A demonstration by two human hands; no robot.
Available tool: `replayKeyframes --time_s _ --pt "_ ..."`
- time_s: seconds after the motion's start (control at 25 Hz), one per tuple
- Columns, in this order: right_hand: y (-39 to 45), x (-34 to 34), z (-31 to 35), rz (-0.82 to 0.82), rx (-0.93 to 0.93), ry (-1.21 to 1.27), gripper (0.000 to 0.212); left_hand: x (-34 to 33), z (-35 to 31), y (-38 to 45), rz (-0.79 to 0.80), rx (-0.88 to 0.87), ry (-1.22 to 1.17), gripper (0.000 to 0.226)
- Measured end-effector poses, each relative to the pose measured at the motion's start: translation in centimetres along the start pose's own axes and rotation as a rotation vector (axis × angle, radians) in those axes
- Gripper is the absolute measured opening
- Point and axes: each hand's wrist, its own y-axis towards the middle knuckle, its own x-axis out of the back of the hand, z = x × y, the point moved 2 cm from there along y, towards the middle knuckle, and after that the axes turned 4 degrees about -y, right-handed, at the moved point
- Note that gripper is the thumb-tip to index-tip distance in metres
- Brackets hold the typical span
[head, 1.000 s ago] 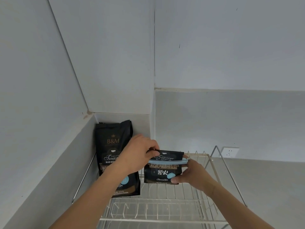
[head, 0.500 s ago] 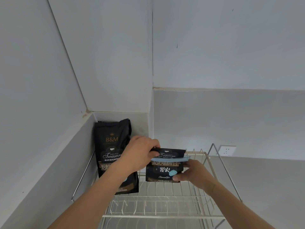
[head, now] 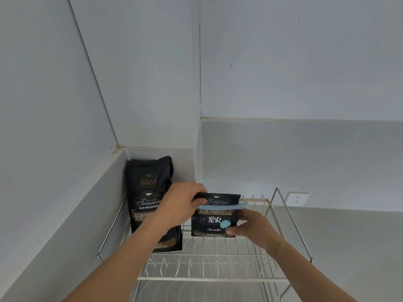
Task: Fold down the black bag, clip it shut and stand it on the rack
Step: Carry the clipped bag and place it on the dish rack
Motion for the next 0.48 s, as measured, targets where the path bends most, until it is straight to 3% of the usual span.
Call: replayKeyframes --time_s 0.16,0.48 --pt "-0.11 0.53 -0.03 0.017 0.000 0.024 0.041 -0.44 0.15 -0.10 -0.014 0.083 -0.134 0.005" --pt "-0.34 0.37 0.02 -0.002 -0.007 -0.019 0.039 -0.56 0.49 -0.03 -0.046 0.007 0.012 0.007"
